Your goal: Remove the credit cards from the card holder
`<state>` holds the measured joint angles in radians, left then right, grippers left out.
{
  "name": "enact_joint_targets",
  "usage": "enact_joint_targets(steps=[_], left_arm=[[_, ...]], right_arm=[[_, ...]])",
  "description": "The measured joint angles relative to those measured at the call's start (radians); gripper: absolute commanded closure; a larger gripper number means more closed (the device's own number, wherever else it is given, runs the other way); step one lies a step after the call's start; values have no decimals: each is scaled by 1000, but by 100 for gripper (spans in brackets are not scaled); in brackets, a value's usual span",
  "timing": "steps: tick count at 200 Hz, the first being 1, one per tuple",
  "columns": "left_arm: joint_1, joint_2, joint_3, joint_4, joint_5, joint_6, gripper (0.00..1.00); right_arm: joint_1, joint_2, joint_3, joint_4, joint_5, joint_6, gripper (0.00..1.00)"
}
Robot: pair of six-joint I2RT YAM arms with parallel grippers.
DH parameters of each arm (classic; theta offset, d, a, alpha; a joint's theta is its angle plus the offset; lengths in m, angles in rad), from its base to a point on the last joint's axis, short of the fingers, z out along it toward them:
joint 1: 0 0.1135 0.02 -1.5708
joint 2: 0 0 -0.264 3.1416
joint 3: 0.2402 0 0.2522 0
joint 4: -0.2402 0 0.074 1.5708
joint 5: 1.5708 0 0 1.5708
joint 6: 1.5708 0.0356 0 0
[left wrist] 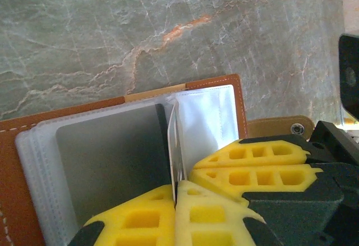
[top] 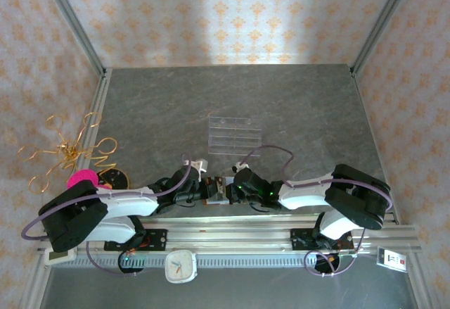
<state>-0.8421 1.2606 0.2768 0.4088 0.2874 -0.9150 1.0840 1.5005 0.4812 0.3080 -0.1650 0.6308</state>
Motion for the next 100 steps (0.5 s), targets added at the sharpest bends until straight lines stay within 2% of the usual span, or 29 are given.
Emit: enact_joint_targets(steps=[23, 52, 76, 86, 100], left_arm=[[0, -58, -6, -27, -11, 6, 100], [1, -212, -13, -81, -67, 27, 100], [12, -300, -21, -94, -95, 46, 100], [14, -327, -27, -91, -102, 53, 100], [14, -367, -46, -68, -106, 59, 100]], right_arm=[[0, -10, 0, -5, 4, 3, 85], [0, -37, -1, -34, 14, 4, 79], [0, -106, -11, -42, 16, -20, 61], [0, -166, -20, -42, 17, -32, 53], [-5, -277, -31, -39, 24, -54, 46]])
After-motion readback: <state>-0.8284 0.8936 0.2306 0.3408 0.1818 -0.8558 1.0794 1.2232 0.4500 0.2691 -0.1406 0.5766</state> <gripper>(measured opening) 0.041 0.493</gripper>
